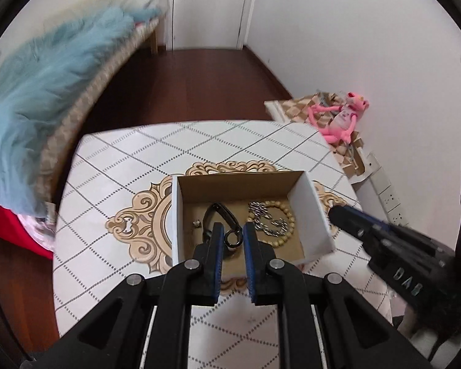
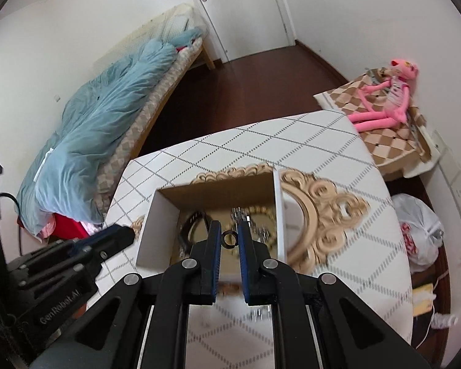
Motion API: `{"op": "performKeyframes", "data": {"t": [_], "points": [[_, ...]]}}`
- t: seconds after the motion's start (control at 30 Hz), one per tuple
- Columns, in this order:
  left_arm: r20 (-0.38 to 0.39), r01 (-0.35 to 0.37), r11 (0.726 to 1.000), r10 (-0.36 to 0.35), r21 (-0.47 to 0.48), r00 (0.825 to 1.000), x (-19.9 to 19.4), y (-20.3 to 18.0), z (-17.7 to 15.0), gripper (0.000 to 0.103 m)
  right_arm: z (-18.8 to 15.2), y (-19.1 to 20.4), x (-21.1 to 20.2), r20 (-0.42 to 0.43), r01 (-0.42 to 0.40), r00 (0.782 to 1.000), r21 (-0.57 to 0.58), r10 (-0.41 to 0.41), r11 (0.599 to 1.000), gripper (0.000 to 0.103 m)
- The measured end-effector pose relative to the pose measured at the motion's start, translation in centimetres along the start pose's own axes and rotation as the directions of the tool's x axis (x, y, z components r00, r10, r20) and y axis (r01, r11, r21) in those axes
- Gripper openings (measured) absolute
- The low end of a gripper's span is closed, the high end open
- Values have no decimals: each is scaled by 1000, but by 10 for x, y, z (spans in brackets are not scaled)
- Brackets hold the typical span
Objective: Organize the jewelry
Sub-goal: 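Carry both rings over the white box, then lower both rings into the white box and open both tools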
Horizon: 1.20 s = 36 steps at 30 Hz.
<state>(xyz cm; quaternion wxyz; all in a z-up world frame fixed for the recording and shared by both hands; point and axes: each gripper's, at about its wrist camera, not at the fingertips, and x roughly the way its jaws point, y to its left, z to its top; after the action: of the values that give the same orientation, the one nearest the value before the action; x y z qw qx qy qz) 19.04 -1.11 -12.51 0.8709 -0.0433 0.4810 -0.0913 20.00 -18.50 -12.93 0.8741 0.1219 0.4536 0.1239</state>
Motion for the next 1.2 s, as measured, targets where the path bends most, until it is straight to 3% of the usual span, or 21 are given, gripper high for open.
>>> {"op": "performKeyframes", "data": {"t": [0.17,0.37,0.43,0.47,0.5,0.53,0.6,0.73,0.8,0.9,1.03,1.07,1.1,1.2], "points": [[-99,19,999,-22,-29,995,35,16,18,10,36,-8,50,-133,-17,991,15,19,1000,11],[-158,-26,999,19,-45,987,50,24,38,15,55,-15,88,-251,-10,968,26,16,1000,12],[-169,-67,997,61,-32,984,53,25,43,27,57,-16,93,-277,-6,961,36,15,999,12],[-162,-78,996,72,-32,984,51,26,44,43,56,-17,93,-278,-4,961,37,14,999,13],[-152,-90,995,82,-40,985,49,28,46,63,55,-17,92,-276,-2,961,36,12,999,19],[-142,-93,994,85,-49,986,46,30,47,69,55,-16,89,-268,2,963,30,6,1000,23],[-124,-103,992,94,-68,988,40,37,46,71,55,-16,83,-254,14,967,17,-10,1000,43],[-126,-167,983,157,-71,979,36,47,40,74,52,-17,68,-226,54,973,-4,-53,999,47],[-128,-197,978,187,-72,974,35,51,34,89,49,-17,64,-219,89,971,-21,-92,996,59],[-127,-241,969,231,-62,965,33,53,22,92,41,-16,60,-210,154,964,-60,-164,986,74],[-134,-274,960,265,-55,955,31,51,6,92,26,-13,58,-219,211,948,-104,-230,972,86],[-129,-282,958,274,-51,953,29,50,2,94,23,-13,58,-223,215,946,-108,-235,971,96],[-123,-289,956,281,-48,952,28,50,-1,98,19,-12,57,-224,225,943,-113,-245,968,100],[-97,-301,953,296,-39,950,20,46,-8,101,6,-6,53,-215,252,936,-142,-278,957,100]]}}
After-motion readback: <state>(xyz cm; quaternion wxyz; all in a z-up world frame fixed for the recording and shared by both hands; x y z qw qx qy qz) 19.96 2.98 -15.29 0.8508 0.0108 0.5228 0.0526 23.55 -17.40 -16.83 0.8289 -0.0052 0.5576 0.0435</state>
